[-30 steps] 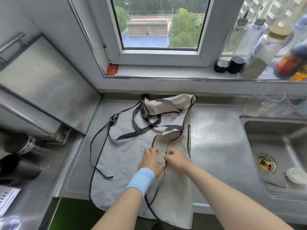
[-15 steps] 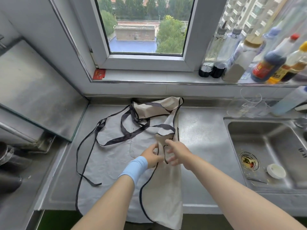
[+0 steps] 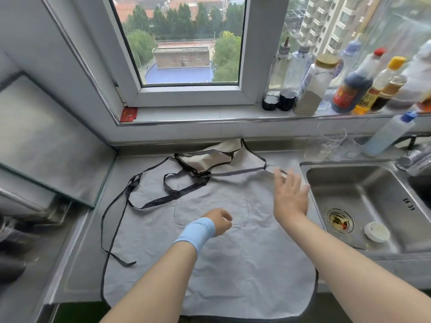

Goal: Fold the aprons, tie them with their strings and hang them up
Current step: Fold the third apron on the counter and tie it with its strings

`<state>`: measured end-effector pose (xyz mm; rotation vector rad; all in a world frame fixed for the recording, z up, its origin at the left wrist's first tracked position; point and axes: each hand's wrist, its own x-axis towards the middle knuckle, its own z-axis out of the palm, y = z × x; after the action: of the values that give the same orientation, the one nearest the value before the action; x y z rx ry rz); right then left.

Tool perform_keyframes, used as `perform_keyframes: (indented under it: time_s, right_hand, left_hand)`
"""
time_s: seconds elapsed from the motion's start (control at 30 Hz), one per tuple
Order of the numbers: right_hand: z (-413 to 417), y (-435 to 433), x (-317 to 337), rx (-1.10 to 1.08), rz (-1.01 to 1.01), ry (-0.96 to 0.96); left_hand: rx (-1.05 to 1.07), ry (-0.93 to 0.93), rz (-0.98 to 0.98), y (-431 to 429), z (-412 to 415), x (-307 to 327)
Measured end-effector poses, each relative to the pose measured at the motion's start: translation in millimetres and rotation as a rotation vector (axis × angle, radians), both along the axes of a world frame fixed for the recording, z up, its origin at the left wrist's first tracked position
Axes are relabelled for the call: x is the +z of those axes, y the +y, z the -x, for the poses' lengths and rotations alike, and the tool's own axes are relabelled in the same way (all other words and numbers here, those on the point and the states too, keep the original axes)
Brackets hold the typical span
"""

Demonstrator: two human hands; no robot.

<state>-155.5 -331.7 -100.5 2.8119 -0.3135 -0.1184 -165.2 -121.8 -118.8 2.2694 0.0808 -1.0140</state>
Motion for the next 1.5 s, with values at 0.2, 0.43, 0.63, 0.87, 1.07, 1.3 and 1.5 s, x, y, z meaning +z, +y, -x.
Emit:
perform_keyframes:
  time_s: [0.2,0.43,0.63,0.87,1.07,1.3,1.5]
  right_hand:
    - [8.7,44.5,-29.4,0.455,-0.391,0.343]
    - [-51.8,83.6,-35.7,0.163,-0.826,0.298]
    - [-145.2,97.1,-35.2,-0.165,-1.131,0.097]
    - [-197.8,104.1,-57.6,-0.376,-1.120,0.012]
    - [-202.7,104.0,-59.9,-0.224,-1.137,-0.103]
    - [-196.1,117.4,-53.5,0.226,-0.286,-0.045]
    - [-166.9,117.6,-53.8,0.349,-0.591,0.021]
  left_hand:
    - [-0.041,-0.146,-0.130,9.8,-13.8,9.5]
    - [0.099,-0.320,-0.162,45.0,-73.9,7.1]
    - [0.465,-0.233,-0.080,78.3,-156.4,-11.0]
    - [0.754,-0.020,0.045,87.7,-205.8,-39.8]
    - [0.655,-0.019,-0.115,101.7,-213.7,-52.0]
    - [0.435,-0.197,0.253,118.1,-196.4,-17.5]
    - [0.115,0.146,0.238,123.0,-155.2,28.1]
